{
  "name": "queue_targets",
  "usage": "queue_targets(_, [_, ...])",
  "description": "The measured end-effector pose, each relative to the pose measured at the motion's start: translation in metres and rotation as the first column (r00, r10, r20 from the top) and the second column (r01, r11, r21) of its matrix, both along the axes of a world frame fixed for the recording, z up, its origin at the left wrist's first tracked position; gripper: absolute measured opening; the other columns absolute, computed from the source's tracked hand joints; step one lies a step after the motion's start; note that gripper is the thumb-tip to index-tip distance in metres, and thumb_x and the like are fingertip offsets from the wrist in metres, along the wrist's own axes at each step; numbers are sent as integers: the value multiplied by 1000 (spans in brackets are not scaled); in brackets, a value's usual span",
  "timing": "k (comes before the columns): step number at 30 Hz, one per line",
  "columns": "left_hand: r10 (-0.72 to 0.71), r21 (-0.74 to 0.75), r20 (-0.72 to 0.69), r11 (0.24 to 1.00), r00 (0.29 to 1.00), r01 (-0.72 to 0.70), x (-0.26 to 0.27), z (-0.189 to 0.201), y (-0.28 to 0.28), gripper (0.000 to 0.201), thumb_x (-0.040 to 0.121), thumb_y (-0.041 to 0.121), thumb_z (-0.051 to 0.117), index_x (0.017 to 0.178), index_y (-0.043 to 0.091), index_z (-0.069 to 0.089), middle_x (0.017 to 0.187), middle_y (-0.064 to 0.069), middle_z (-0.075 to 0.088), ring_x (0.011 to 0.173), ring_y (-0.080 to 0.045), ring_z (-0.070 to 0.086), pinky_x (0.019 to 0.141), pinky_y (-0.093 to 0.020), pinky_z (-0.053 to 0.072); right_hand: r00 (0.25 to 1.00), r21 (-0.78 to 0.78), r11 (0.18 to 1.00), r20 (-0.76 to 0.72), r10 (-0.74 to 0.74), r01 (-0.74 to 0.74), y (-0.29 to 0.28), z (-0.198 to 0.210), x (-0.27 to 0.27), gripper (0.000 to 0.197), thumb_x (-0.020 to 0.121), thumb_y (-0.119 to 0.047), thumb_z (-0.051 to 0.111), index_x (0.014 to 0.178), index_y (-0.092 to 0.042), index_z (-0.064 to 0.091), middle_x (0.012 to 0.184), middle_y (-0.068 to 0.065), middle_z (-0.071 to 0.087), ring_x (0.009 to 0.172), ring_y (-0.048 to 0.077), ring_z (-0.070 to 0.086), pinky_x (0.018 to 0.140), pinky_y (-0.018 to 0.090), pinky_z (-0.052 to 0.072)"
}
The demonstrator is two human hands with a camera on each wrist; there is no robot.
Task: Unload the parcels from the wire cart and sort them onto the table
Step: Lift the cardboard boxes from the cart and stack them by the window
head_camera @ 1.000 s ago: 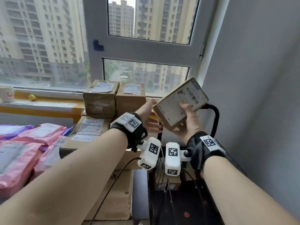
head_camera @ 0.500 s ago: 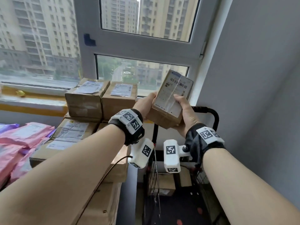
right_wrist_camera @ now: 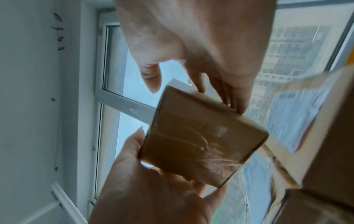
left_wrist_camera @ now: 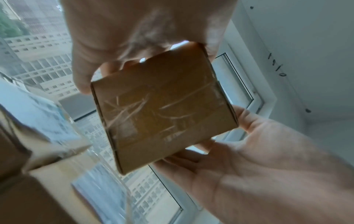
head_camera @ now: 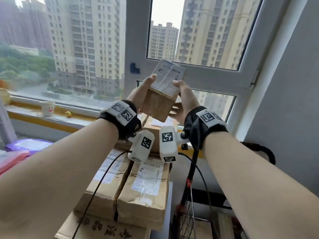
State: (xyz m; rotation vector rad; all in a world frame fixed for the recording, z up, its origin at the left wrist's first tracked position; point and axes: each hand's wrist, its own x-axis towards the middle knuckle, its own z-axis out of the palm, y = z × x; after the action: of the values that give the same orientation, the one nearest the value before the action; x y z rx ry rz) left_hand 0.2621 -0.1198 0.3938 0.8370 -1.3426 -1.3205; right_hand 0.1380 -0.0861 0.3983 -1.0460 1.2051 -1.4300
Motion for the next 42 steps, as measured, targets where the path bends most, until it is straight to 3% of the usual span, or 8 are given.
queue_targets(3, [56, 39, -79, 998, 995, -53, 23, 0, -28, 35, 94, 44, 47, 99, 12, 61, 76, -6, 68, 52, -10, 63, 42, -15, 48, 997, -38, 998, 40, 60, -59, -29, -4, 24, 24, 90, -33, 47, 101, -16, 60, 77, 4, 60, 80, 22, 52, 80, 33, 43])
queue_targets(15, [-21, 262, 14, 965, 1000, 16, 64, -29, -78, 44, 94, 50, 42, 84, 12, 62, 57, -5, 69, 69, -23, 60, 72, -29, 47, 992, 124, 992, -126, 12, 4, -87, -23, 60, 22, 97, -25, 42, 87, -15, 59, 73, 0, 54, 66, 14, 50, 62, 24, 43])
queue_targets(20, [-19, 278, 28, 960, 999, 11, 65, -32, -84, 42, 94, 49, 43, 85, 12, 60, 52, -4, 67, 66, -21, 59, 66, -28, 46, 988, 155, 987, -155, -6, 30, -87, -25, 63, 26, 96, -38, 46, 95, -17, 60, 82, 2, 55, 80, 18, 51, 74, 29, 45])
queue_targets(24, [36, 169, 102, 984, 994, -53, 67, -24, -79, 58, 86, 65, 41, 112, 16, 60, 115, -11, 66, 99, -22, 61, 87, -32, 46, 975, 172, 980, -217, -56, 94, -81, -22, 57, 26, 98, -35, 44, 89, -16, 60, 86, 0, 56, 89, 19, 54, 92, 33, 46])
queue_targets(26, [200, 32, 192, 977, 961, -210, 66, -19, -78, 90, 72, 74, 48, 141, 17, 40, 147, -8, 40, 131, -24, 41, 108, -41, 32, 925, 139, 970, -353, -138, 197, -71, -15, 51, 28, 100, -27, 42, 115, -10, 59, 111, 5, 57, 109, 23, 53, 100, 35, 44])
queue_targets(28, [329, -164, 277, 942, 903, -293, 65, -6, -67, 81, 83, 58, 52, 149, 20, 24, 153, -5, 29, 138, -22, 32, 112, -46, 27, 845, 59, 957, -487, -220, 284, -59, -8, 43, 35, 100, -12, 39, 132, -2, 48, 136, 12, 49, 125, 27, 46, 104, 34, 38])
queue_targets(33, [438, -563, 546, 823, 714, -75, 39, 22, -36, 62, 90, 31, 52, 146, 20, 29, 151, -2, 32, 137, -18, 32, 111, -36, 27, 528, -25, 947, -825, -200, 321, -32, -8, 20, 46, 94, -12, 40, 139, -20, 46, 148, 0, 42, 135, 22, 38, 108, 30, 30])
queue_targets(42, [320, -514, 824, 768, 468, 381, -63, -19, 21, 53, 89, 35, 48, 139, 23, 42, 144, -4, 41, 131, -23, 38, 107, -38, 34, 280, 23, 863, -950, -138, 505, 59, -36, -47, 49, 93, -19, 43, 141, -28, 44, 149, -2, 40, 135, 21, 39, 108, 29, 32])
